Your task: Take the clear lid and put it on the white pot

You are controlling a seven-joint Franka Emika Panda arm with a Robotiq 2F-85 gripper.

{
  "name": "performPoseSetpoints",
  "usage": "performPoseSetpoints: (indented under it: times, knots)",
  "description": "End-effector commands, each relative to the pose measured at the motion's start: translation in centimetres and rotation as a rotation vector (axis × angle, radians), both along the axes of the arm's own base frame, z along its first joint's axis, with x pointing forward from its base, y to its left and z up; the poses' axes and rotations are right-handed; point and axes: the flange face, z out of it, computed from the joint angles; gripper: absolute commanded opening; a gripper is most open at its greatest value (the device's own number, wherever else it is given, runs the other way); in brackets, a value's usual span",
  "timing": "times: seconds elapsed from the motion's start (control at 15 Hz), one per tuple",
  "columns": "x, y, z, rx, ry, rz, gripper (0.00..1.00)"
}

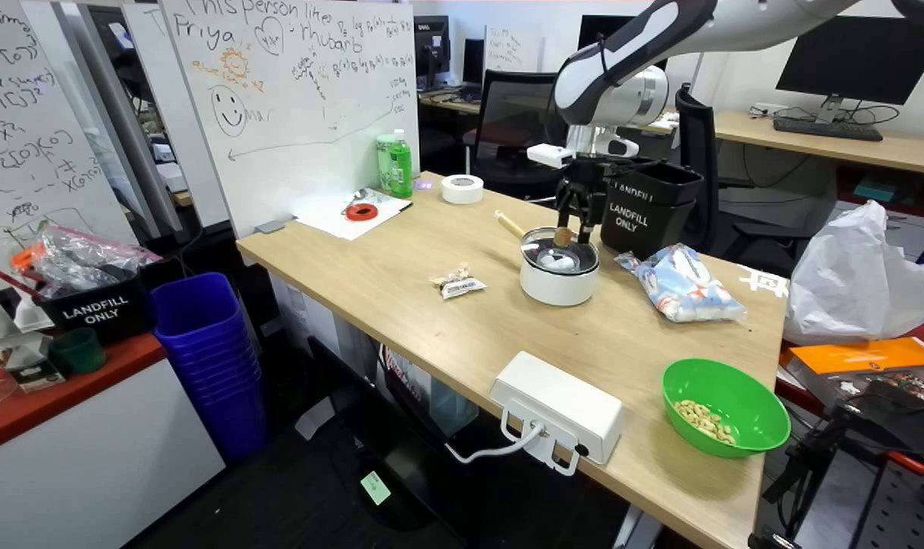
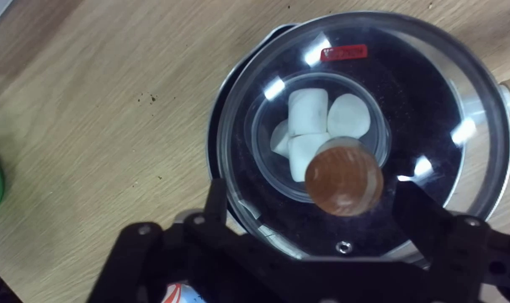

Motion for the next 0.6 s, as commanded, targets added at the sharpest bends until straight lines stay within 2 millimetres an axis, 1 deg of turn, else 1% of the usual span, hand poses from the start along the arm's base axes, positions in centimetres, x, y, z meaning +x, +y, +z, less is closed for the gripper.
performPoseSetpoints:
  times: [0.0,0.2,0.27,0.33,0.4,0.47,0.53]
  knots:
    - [-0.6,0.5,0.3,0.027,-0.006,0.019,1.00]
    - [-0.5,1.2,0.1,0.026,-0.010,0.025,1.00]
    - [-0.5,1.4,0.1,0.026,-0.011,0.028,0.95]
    - [-0.5,1.5,0.0,0.028,-0.012,0.030,0.74]
    - [-0.5,1.6,0.0,0.028,-0.013,0.031,0.70]
    - [-0.5,1.6,-0.1,0.028,-0.012,0.033,0.69]
    - [-0.5,1.5,-0.1,0.027,-0.012,0.033,0.62]
